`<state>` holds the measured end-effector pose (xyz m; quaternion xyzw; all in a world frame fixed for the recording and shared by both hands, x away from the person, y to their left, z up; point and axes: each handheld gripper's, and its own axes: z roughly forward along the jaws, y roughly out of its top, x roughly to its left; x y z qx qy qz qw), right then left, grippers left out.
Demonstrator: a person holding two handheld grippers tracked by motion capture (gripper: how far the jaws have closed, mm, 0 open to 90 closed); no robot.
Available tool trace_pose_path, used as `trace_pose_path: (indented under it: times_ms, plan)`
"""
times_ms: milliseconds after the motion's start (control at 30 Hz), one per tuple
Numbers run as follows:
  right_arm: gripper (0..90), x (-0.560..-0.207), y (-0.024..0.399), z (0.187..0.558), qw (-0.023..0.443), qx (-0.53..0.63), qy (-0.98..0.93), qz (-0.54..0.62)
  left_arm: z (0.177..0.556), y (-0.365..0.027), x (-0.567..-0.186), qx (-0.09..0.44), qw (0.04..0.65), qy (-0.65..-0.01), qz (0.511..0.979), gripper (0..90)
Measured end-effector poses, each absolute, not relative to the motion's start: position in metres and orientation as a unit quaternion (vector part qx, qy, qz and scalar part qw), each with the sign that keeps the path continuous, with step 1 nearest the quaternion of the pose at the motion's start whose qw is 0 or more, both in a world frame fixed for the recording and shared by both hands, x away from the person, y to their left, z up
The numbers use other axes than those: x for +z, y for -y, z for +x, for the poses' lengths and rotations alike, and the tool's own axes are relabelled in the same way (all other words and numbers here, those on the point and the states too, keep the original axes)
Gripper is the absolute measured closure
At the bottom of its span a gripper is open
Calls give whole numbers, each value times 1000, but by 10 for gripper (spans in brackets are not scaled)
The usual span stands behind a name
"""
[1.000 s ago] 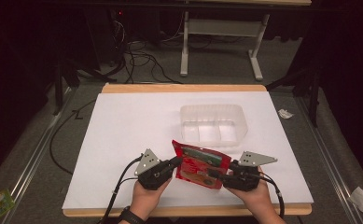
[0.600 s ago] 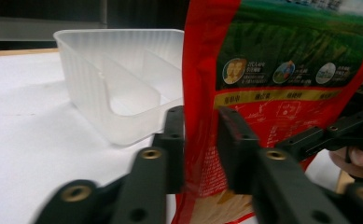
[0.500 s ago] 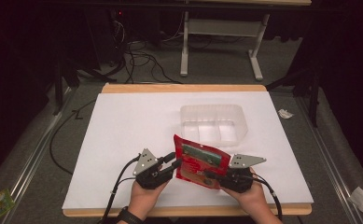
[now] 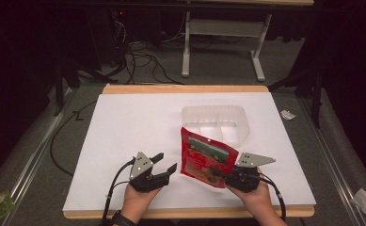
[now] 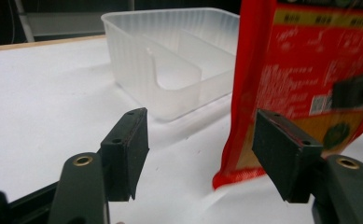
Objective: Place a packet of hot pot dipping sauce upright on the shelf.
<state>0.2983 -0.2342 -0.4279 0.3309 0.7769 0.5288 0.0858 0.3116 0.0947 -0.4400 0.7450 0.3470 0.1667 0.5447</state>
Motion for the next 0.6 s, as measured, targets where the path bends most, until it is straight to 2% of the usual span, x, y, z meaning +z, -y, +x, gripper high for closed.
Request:
trace_pose_path:
  times_ms: [167, 600]
  plan:
    - [856, -424, 243, 299, 101, 535, -764, 348, 314, -98, -444, 177, 522, -351, 757, 332]
    - [855, -411, 272, 301, 151, 539, -735, 382, 317, -106, -448, 182, 516, -362, 754, 323]
